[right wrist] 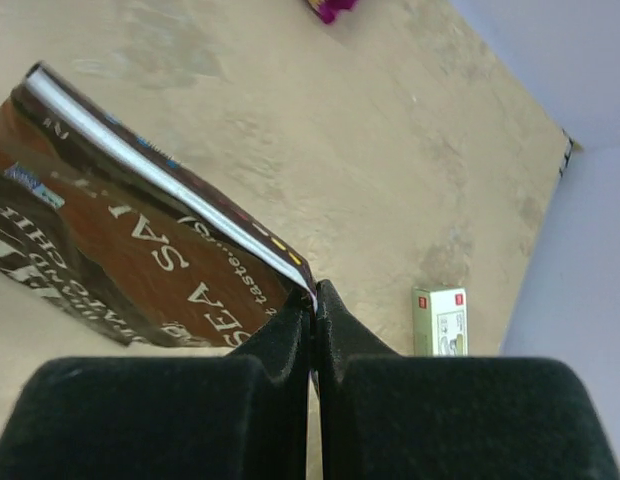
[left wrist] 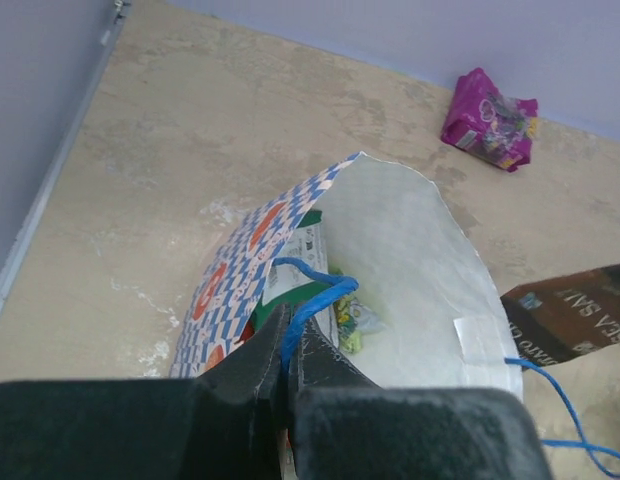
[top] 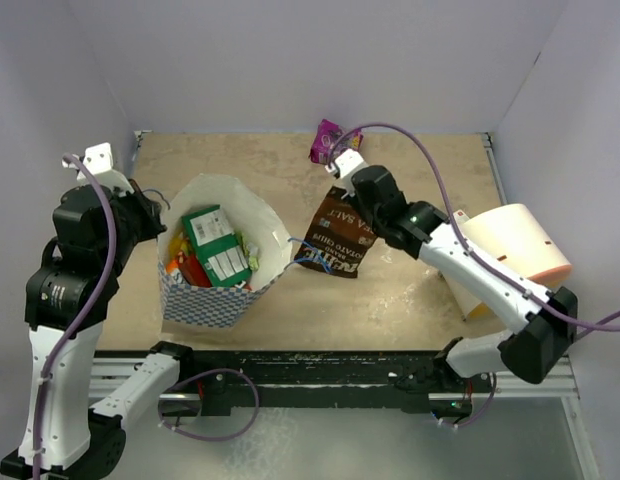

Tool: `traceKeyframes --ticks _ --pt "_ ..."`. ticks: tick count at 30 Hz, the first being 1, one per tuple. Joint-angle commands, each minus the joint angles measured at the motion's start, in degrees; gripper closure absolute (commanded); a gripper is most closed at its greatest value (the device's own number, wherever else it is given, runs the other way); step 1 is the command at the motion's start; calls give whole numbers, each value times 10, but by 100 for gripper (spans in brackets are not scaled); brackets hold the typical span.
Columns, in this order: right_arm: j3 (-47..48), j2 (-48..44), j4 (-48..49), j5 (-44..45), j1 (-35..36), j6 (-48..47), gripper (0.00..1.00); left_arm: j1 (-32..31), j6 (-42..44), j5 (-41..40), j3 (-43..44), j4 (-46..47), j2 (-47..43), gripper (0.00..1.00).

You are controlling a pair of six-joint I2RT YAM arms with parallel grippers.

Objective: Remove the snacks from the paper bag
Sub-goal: Place the snack at the center of the board.

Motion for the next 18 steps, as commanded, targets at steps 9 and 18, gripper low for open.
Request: traceKeyframes --ticks 9,18 --pt "153 265 93 -16 -221 -50 54 0 41 -83 35 92 48 100" --pt "257 289 100 -231 -215 83 26 0 107 -153 -10 232 5 100"
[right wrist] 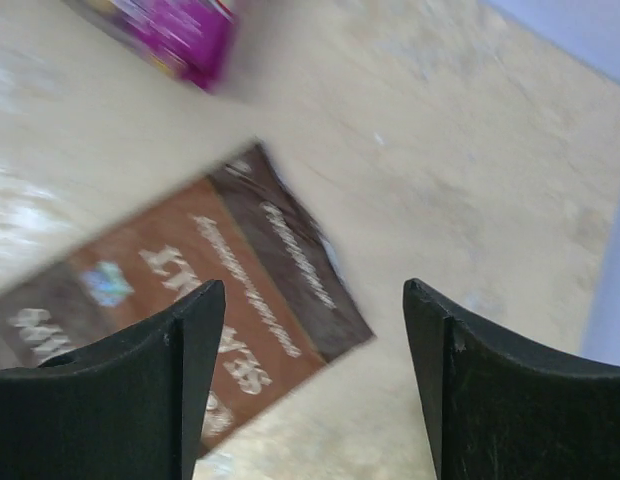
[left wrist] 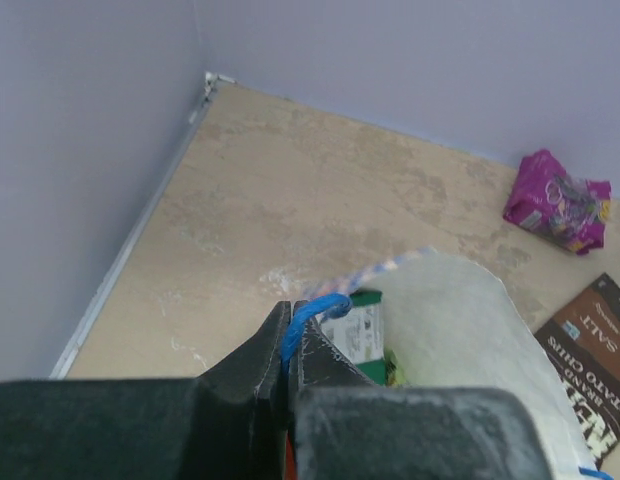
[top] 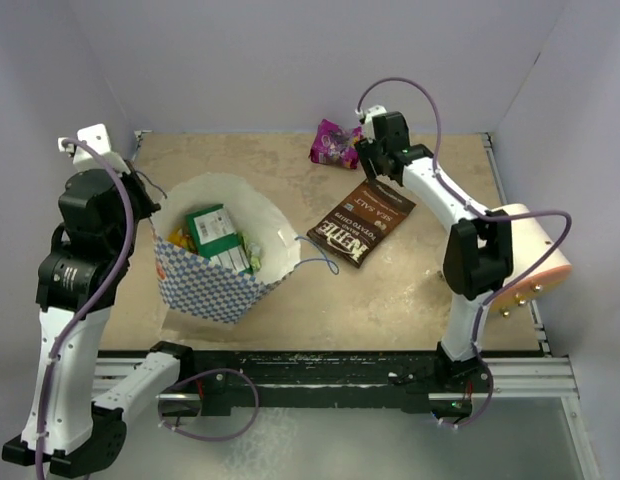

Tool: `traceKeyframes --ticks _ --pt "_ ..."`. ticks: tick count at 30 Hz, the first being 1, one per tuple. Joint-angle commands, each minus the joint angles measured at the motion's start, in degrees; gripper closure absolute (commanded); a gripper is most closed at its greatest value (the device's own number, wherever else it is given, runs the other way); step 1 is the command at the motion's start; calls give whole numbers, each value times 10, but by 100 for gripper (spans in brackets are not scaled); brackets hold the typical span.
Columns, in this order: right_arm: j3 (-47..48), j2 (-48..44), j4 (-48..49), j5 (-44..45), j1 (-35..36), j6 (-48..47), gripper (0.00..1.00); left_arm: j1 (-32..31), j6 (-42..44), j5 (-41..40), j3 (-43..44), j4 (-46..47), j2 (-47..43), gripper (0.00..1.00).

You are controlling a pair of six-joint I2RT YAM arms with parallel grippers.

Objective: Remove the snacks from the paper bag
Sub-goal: Place the snack at the center of the board.

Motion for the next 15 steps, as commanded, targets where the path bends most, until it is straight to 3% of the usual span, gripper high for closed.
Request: traceKeyframes --ticks 1,8,12,15 --pt "32 -61 51 -150 44 98 25 0 81 -58 -15 184 -34 100" --pt "-26 -142 89 -230 119 153 23 0 303 -94 -21 321 -29 100" --pt "-62 -175 91 -247 140 192 23 0 413 -35 -23 376 -20 100" --pt "-78 -186 80 -259 146 213 23 0 403 31 -10 372 9 100"
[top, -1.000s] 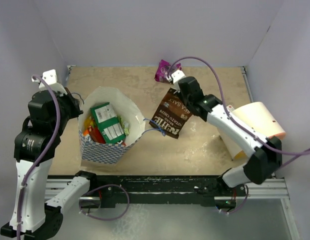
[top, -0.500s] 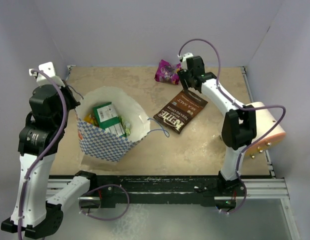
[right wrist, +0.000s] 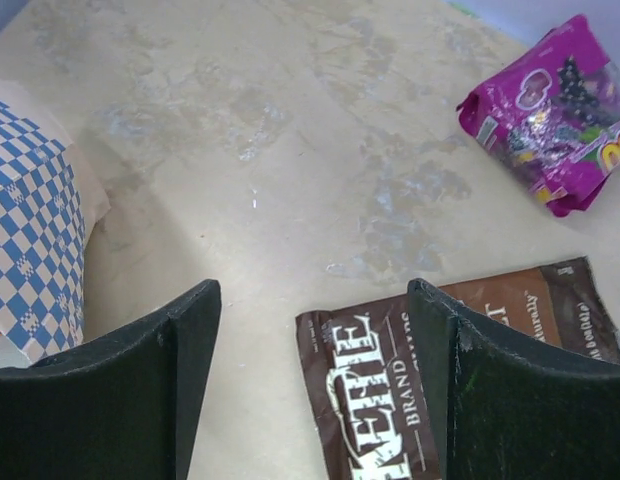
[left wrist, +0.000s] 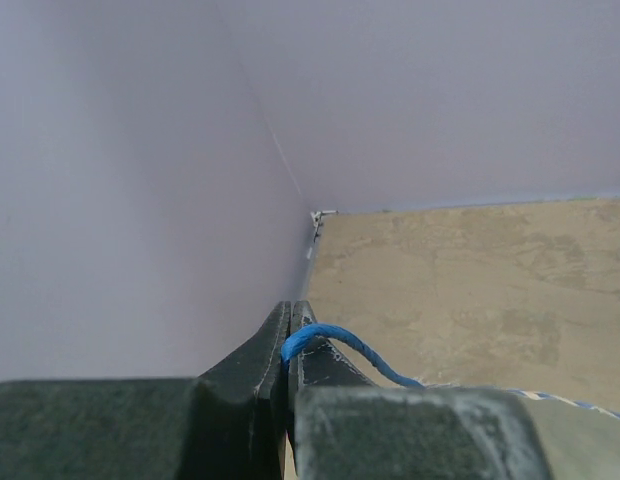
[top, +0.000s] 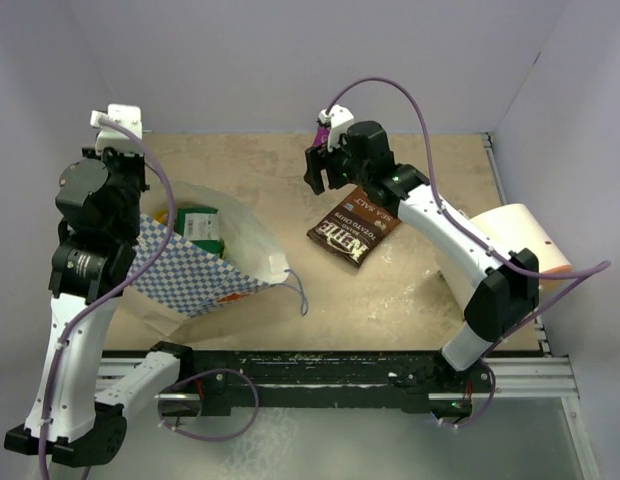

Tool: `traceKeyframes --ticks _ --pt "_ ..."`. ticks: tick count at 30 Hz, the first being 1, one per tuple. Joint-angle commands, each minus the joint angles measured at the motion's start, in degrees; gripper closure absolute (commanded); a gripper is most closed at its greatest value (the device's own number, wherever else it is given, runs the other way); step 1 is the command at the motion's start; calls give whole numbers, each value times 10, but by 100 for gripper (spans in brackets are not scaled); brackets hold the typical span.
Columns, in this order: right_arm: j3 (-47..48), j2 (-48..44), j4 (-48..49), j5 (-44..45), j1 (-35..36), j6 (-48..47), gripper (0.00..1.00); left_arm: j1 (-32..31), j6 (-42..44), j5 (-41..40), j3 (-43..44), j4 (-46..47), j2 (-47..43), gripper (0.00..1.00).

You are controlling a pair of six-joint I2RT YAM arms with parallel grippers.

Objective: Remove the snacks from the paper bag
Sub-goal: Place the snack at the center of the board, then take out the snack from the paper bag.

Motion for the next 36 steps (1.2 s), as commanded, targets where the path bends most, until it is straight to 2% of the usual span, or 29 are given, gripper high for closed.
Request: traceKeyframes --ticks 1,7,10,13,18,20,22,28,30,34,36 --pt "-27 -24 3 -30 -3 52 23 0 41 105 38 132 23 100" --pt "-76 -63 3 -33 -2 39 22 0 -214 325 2 56 17 100" --pt "-94 -81 16 -85 8 11 23 0 -301 386 -26 7 -1 100" --pt "-125 -100 62 -133 39 -27 23 0 -334 443 -49 -52 -29 100" --pt "-199 -159 172 -227 133 -145 23 0 -365 442 -71 -150 -90 100" --pt "-249 -177 243 -261 177 -198 22 0 -378 447 -82 -162 -113 100" --pt "-268 -175 275 -275 209 -258 22 0 -386 449 -91 -165 -127 100" --pt "-211 -77 269 -265 263 -402 20 0 -380 417 -75 -161 -131 100" --pt "-190 -48 256 -244 274 -479 18 0 -376 403 -74 -154 -132 100" --pt "-142 3 179 -183 280 -636 16 0 -363 391 -61 -143 -121 100" --pt "-124 18 151 -165 277 -663 16 0 -355 389 -52 -142 -111 100"
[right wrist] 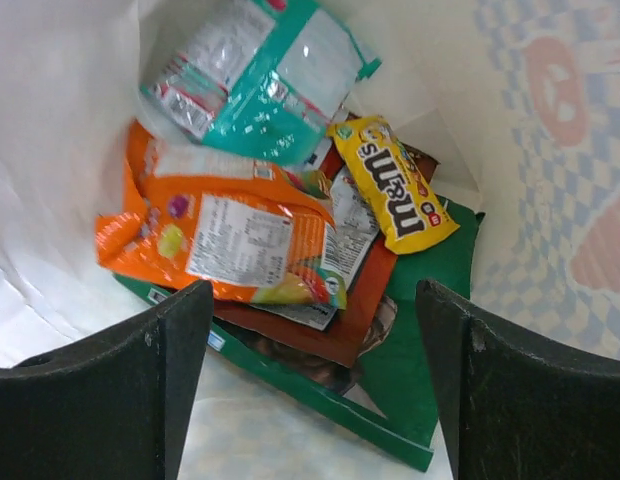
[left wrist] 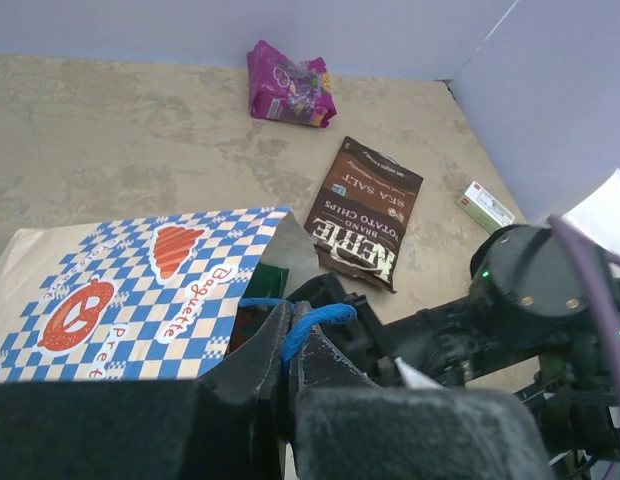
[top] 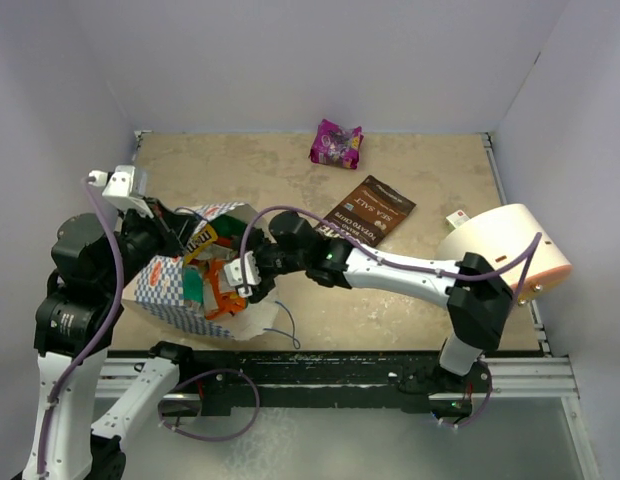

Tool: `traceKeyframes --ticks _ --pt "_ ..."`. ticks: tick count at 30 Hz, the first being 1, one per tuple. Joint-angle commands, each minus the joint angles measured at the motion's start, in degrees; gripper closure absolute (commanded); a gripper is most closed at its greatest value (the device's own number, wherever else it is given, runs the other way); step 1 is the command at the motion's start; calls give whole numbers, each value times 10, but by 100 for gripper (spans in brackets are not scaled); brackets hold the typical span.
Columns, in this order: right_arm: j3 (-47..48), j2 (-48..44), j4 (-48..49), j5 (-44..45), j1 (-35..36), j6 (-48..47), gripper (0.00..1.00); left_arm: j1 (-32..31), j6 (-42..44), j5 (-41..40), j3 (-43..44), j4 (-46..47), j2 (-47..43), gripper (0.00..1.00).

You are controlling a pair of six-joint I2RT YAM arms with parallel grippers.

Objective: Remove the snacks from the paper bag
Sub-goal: Take out the snack from the paper bag.

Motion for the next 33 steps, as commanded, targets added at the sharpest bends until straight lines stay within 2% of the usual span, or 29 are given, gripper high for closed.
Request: traceKeyframes --ticks 1,8,12,20,24,33 --pt "56 11 -58 63 -3 -165 16 0 16 -18 32 35 20 100" --pt "-2 -31 -47 83 -23 -208 17 0 24 -29 40 39 29 100" --pt "11 -18 -81 91 -26 -243 19 0 22 -28 38 39 28 100" --pt "47 32 -113 182 -28 -332 22 0 20 -29 37 35 21 100" --pt "59 60 -90 246 -28 -371 22 0 18 -21 39 36 20 100" --pt "100 127 -15 260 -28 -414 25 -1 19 -11 47 37 24 100"
